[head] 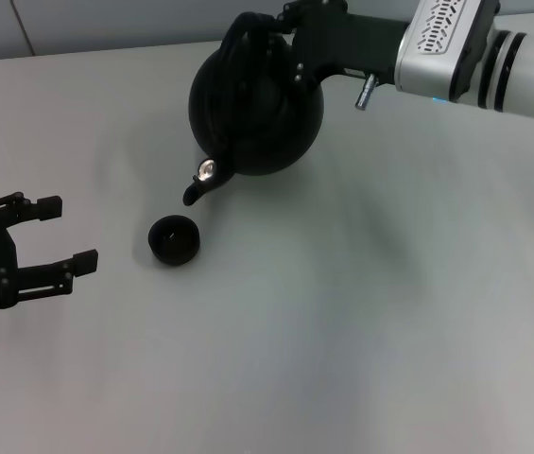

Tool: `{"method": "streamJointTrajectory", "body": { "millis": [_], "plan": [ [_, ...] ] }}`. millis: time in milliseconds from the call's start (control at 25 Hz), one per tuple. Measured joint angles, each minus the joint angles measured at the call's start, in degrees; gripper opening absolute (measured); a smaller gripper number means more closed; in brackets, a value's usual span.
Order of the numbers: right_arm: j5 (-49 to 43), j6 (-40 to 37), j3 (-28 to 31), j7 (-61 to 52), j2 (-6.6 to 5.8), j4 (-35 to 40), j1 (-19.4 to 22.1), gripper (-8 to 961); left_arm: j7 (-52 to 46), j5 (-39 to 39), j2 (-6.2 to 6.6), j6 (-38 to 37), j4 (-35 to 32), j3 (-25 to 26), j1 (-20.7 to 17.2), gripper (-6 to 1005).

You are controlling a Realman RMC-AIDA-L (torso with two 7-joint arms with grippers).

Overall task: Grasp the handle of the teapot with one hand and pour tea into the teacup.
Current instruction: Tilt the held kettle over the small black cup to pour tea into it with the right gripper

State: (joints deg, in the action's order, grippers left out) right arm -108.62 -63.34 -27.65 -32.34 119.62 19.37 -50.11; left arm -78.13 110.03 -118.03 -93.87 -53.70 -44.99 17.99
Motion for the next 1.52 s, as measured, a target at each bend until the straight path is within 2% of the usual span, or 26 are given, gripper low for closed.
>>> {"method": "streamJointTrajectory", "body": {
  "millis": [1520],
  "plan": [
    [-0.01,2.62,-5.80,2.19,0.09,1.10,-2.36,80,0.00,-0.27,-0.02,0.17,0.00,0.00,0.26,859]
  ]
}}
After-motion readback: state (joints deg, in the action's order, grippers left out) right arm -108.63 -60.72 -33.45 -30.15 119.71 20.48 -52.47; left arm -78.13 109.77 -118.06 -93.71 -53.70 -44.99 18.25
